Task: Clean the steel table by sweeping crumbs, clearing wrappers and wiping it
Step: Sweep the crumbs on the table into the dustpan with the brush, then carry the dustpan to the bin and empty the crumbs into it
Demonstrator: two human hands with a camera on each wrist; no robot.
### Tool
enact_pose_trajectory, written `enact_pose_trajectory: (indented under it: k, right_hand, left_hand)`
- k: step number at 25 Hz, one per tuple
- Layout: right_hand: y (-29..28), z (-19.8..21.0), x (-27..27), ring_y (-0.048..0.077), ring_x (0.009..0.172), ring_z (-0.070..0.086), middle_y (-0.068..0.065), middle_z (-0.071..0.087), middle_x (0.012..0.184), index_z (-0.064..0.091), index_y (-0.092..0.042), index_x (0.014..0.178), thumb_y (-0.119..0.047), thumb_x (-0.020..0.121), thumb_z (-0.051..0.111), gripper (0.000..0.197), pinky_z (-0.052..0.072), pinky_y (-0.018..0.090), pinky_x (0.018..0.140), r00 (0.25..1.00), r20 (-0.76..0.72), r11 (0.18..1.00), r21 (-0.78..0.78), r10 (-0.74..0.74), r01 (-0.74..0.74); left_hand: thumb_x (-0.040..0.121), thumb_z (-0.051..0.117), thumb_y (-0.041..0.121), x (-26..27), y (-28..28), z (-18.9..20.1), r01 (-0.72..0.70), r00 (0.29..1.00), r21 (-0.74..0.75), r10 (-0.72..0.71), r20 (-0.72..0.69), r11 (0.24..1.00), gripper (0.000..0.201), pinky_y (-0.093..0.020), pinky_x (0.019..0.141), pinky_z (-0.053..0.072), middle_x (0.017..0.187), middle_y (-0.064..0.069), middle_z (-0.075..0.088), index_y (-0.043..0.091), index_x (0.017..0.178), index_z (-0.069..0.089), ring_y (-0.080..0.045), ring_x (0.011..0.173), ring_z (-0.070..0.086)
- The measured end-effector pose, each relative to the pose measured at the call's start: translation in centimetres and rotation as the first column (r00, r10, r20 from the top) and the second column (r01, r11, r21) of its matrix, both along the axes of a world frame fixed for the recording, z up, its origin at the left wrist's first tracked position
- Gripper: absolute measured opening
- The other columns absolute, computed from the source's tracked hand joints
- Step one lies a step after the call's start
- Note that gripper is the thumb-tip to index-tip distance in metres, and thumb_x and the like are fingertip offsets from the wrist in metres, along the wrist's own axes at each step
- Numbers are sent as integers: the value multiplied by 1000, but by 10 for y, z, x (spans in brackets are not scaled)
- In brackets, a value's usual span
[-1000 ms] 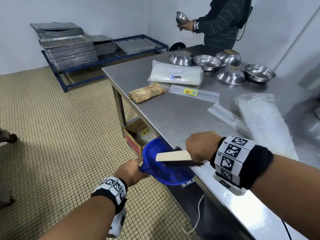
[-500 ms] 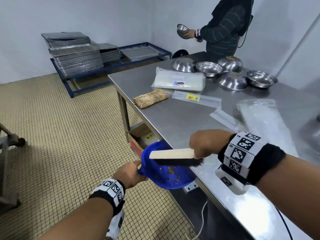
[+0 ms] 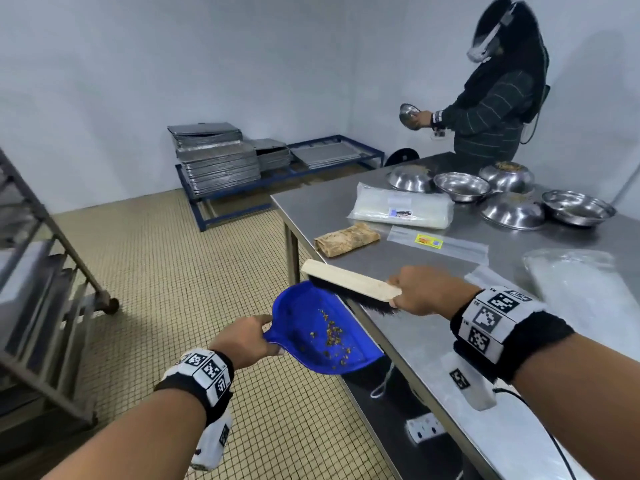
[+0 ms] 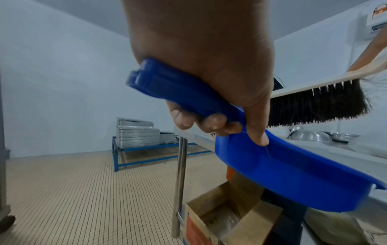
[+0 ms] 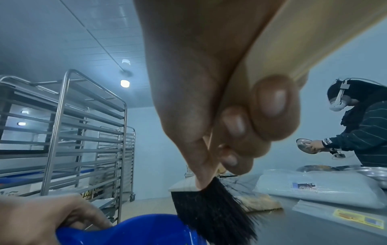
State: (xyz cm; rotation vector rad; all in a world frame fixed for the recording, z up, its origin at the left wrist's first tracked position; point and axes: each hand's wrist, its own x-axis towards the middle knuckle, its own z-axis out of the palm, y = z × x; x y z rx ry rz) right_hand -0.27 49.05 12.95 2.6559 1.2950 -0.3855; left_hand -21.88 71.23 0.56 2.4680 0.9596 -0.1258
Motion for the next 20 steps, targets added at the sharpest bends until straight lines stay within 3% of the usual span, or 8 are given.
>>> enact_pose_trajectory:
  k: [4,6,8,11,15,18,20]
  right_hand:
    - [10,13,8,27,117,54,8,58,128,51,-18,137,-38,90,58,52,46,34,93,990,-25,978,157,-137,139]
    - [7,22,12,27,117,54,8,58,127,52,-17,136,-37,92,57,49,45,32,91,987,-10,961,227,-162,160]
    - [-1,31,14,27,118,54,8,59,129,54,-20,135,-31,94,56,43,43,31,91,981,-26,928,320,-194,192]
    - [-23,36,24,29,113,57,11,62,126,55,-21,134,-24,93,58,41,45,30,86,954,-109,833,467,-278,296]
    - [-63,30,51,28,89,62,9,68,114,59,-24,128,-22,92,56,36,45,27,57,884,-213,688,561,-417,460]
    - [-97,24,78,29,92,64,7,70,110,61,-30,125,-21,90,56,37,51,30,68,834,-256,588,609,-488,532]
    - [-125,21,97,28,84,62,4,69,101,61,-26,125,-19,90,54,36,49,26,57,790,-288,528,614,-542,586]
  left_hand:
    - [70,77,52,-4,21,36,-10,995,15,9,97,1000,79,-34,92,50,110,3,70,24,139,49,-16,103,64]
    - [71,79,50,3,26,52,-4,989,32,0,146,999,79,-37,97,49,117,2,69,24,139,49,-18,108,63]
    - [70,79,50,15,27,66,23,981,55,-33,190,998,76,-37,95,50,112,4,70,25,137,52,-16,103,64]
    - [71,78,47,45,16,83,82,971,89,-100,216,993,68,-32,84,51,95,7,71,26,132,56,-12,88,65]
    - [74,76,41,99,-14,99,152,954,106,-174,244,983,53,-26,65,46,80,11,67,28,124,61,-5,71,60]
    - [75,78,38,144,-45,106,198,929,32,-198,313,980,52,-26,74,44,92,12,65,24,123,62,-10,82,61]
    - [75,81,31,177,-68,108,215,909,-73,-172,380,974,52,-23,74,40,91,14,63,20,123,63,-7,79,58]
